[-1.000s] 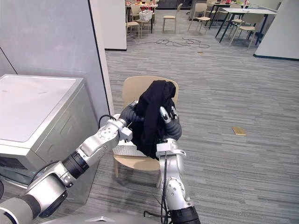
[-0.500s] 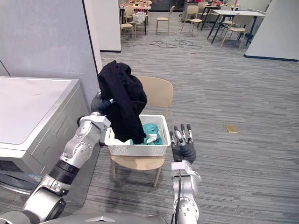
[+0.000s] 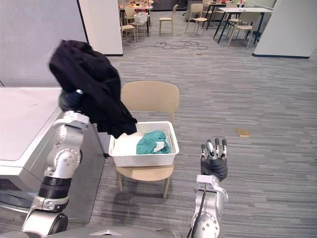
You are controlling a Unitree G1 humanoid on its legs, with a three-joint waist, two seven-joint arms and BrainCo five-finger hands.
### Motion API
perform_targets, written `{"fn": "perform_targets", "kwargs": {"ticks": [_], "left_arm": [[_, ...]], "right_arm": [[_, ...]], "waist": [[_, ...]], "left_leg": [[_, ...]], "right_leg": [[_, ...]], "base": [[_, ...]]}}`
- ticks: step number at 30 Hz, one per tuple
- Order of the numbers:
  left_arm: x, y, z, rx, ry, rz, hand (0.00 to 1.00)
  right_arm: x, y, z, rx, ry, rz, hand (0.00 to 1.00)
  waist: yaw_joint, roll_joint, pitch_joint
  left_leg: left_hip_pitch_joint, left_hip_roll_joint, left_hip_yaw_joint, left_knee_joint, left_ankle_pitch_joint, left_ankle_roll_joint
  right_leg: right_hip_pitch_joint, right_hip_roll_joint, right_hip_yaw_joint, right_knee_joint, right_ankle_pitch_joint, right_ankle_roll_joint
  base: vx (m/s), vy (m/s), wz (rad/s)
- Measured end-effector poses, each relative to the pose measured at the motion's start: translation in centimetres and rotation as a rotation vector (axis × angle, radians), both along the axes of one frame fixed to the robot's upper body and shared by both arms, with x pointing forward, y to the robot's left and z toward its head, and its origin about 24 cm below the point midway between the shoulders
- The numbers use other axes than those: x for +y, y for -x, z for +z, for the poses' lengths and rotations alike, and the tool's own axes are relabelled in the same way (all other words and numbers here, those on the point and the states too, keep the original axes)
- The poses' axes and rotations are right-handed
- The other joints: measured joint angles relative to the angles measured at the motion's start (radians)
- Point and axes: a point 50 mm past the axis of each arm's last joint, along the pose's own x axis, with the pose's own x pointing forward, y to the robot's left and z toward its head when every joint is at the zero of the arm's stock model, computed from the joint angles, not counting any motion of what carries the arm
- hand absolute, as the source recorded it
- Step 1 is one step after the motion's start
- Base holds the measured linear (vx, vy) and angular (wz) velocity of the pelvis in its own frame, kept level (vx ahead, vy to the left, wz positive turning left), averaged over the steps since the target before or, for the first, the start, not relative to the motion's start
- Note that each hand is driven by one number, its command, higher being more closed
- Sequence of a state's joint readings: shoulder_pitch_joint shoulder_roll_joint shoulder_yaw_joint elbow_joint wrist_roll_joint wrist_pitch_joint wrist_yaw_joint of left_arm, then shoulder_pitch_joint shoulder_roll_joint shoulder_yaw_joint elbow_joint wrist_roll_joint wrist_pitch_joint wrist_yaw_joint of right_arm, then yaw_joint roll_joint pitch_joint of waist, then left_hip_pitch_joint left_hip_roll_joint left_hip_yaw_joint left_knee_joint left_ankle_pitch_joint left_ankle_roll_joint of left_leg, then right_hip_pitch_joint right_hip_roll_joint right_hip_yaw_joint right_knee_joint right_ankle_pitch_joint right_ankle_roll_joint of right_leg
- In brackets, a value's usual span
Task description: Pick up the laundry basket with both hands and put the clothes into the washing machine.
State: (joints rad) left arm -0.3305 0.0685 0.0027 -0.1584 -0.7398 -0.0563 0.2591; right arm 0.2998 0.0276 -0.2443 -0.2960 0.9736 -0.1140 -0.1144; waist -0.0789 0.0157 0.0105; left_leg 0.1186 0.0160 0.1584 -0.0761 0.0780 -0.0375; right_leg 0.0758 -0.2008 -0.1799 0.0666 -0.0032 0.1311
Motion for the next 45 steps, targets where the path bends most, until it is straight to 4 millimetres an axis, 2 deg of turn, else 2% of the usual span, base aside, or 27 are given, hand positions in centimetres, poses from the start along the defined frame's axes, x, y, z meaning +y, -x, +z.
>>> {"fn": "perform_targets", "kwargs": {"ticks": [2,3,5,7,8,11,12,14,17,20,23,26,29,32,36,40,42,45], "left_arm": [[2.5,1.3,0.4,-0.046,0.027,0.098,1.00],[4.1,2.2,0.3,-0.057,0.041,0.167,1.00],[6.1,3.4,-0.3,-0.049,0.050,0.254,1.00],[9.1,6.1,-1.6,-0.011,0.013,0.415,1.00],[9.9,6.8,-2.0,0.002,0.004,0.458,1.00],[13.8,11.0,-4.2,0.115,-0.072,0.685,1.00],[14.3,11.7,-4.6,0.136,-0.071,0.717,1.00],[15.6,14.5,-5.7,0.207,-0.061,0.834,1.00],[16.3,17.5,-5.9,0.242,-0.093,0.936,1.00],[17.0,19.2,-6.1,0.259,-0.109,1.008,1.00],[17.4,20.8,-6.6,0.290,-0.099,1.065,1.00],[17.7,22.3,-7.8,0.353,-0.070,1.117,1.00],[18.1,22.9,-9.9,0.438,-0.023,1.125,1.00],[18.1,23.3,-13.0,0.573,0.026,1.108,1.00],[17.3,23.7,-17.3,0.760,0.091,1.041,1.00],[15.7,24.1,-21.1,0.940,0.155,0.938,1.00],[15.1,23.9,-21.8,0.971,0.162,0.902,1.00],[13.9,22.3,-22.3,0.972,0.155,0.806,1.00]], "right_arm": [[-0.7,0.5,-0.2,0.004,-0.011,-0.050,0.00],[-1.0,0.8,-0.3,0.012,-0.009,-0.065,0.00],[-1.5,1.4,-0.6,0.028,-0.011,-0.098,0.00],[-2.4,2.6,-1.2,0.065,-0.008,-0.148,0.00],[-2.6,2.8,-1.5,0.078,-0.010,-0.159,0.00],[-3.7,4.6,-3.6,0.181,-0.033,-0.228,0.00],[-3.9,5.0,-3.9,0.198,-0.037,-0.238,0.00],[-4.3,6.4,-4.7,0.249,-0.047,-0.277,0.00],[-5.2,7.8,-5.5,0.297,-0.052,-0.334,0.00],[-5.4,8.8,-6.7,0.352,-0.073,-0.357,0.00],[-5.6,10.3,-8.4,0.434,-0.104,-0.386,0.00],[-5.0,11.5,-11.1,0.548,-0.173,-0.386,0.00],[-4.2,12.3,-12.8,0.616,-0.220,-0.365,0.00],[-2.8,13.6,-15.4,0.740,-0.282,-0.321,0.00],[-1.1,15.1,-17.8,0.869,-0.368,-0.283,0.00],[0.4,14.9,-19.1,0.937,-0.411,-0.219,0.00],[1.1,14.6,-19.5,0.972,-0.397,-0.165,0.00],[3.5,13.7,-20.4,1.053,-0.343,0.014,0.00]], "waist": [[-0.002,0.013,0.004],[-0.001,0.021,0.004],[-0.002,0.029,0.002],[0.009,0.035,0.000],[0.015,0.037,-0.001],[0.027,0.038,-0.002],[0.033,0.038,-0.002],[0.057,0.037,-0.002],[0.065,0.028,-0.005],[0.075,0.021,-0.011],[0.080,0.019,-0.033],[0.086,0.013,-0.034],[0.090,0.005,-0.040],[0.102,-0.001,-0.042],[0.106,-0.021,-0.041],[0.112,-0.037,-0.039],[0.114,-0.046,-0.032],[0.121,-0.059,-0.017]], "left_leg": [[0.001,0.000,-0.001,0.000,-0.001,0.000],[0.001,0.000,-0.004,0.000,-0.002,-0.001],[0.001,0.000,-0.016,0.000,-0.002,-0.002],[-0.001,0.002,-0.028,0.000,-0.006,-0.007],[-0.002,0.002,-0.030,-0.001,-0.007,-0.008],[-0.010,0.005,-0.048,0.000,-0.007,-0.008],[-0.010,0.005,-0.049,0.000,-0.007,-0.008],[-0.010,0.006,-0.050,0.000,-0.009,-0.008],[-0.013,0.007,-0.052,0.010,-0.020,-0.005],[-0.018,0.013,-0.054,0.027,-0.036,-0.004],[-0.034,0.019,-0.064,0.049,-0.047,-0.009],[-0.054,0.029,-0.075,0.074,-0.057,-0.015],[-0.063,0.034,-0.081,0.087,-0.061,-0.018],[-0.066,0.036,-0.085,0.114,-0.077,-0.019],[-0.075,0.035,-0.103,0.135,-0.086,-0.023],[-0.085,0.037,-0.104,0.170,-0.107,-0.023],[-0.086,0.035,-0.104,0.183,-0.113,-0.023],[-0.115,0.030,-0.123,0.202,-0.111,-0.024]], "right_leg": [[0.002,0.000,-0.002,0.000,-0.001,0.000],[0.004,0.000,-0.005,0.000,-0.001,0.000],[0.014,-0.001,-0.019,-0.001,-0.004,0.001],[0.016,-0.002,-0.029,0.006,-0.016,-0.001],[0.016,-0.001,-0.030,0.007,-0.018,-0.002],[0.015,-0.004,-0.051,0.020,-0.030,-0.001],[0.015,-0.004,-0.053,0.021,-0.031,-0.001],[0.017,-0.005,-0.059,0.029,-0.035,-0.002],[0.032,-0.008,-0.081,0.037,-0.047,-0.005],[0.033,-0.008,-0.090,0.050,-0.065,-0.006],[0.034,-0.007,-0.110,0.058,-0.077,-0.008],[0.033,-0.004,-0.127,0.062,-0.083,-0.010],[0.032,-0.003,-0.137,0.072,-0.089,-0.014],[0.038,-0.004,-0.140,0.084,-0.096,-0.009],[0.048,-0.006,-0.160,0.092,-0.104,-0.009],[0.049,-0.008,-0.159,0.105,-0.108,-0.009],[0.047,-0.011,-0.158,0.122,-0.118,-0.013],[0.014,-0.020,-0.165,0.184,-0.150,-0.023]], "base": [[0.00,0.000,0.02],[0.00,-0.001,0.06],[0.01,-0.005,0.18],[0.01,-0.005,0.19],[0.01,-0.004,0.10],[0.02,-0.013,0.17],[0.03,-0.007,0.11],[0.03,-0.003,0.05],[0.01,-0.004,0.12],[0.00,-0.007,0.08],[0.02,-0.021,0.14],[0.00,-0.022,0.10],[0.00,-0.020,0.10],[0.00,-0.004,0.02],[0.01,-0.012,0.13],[0.00,0.000,0.00],[-0.04,-0.002,0.02],[-0.07,-0.023,0.17]]}}
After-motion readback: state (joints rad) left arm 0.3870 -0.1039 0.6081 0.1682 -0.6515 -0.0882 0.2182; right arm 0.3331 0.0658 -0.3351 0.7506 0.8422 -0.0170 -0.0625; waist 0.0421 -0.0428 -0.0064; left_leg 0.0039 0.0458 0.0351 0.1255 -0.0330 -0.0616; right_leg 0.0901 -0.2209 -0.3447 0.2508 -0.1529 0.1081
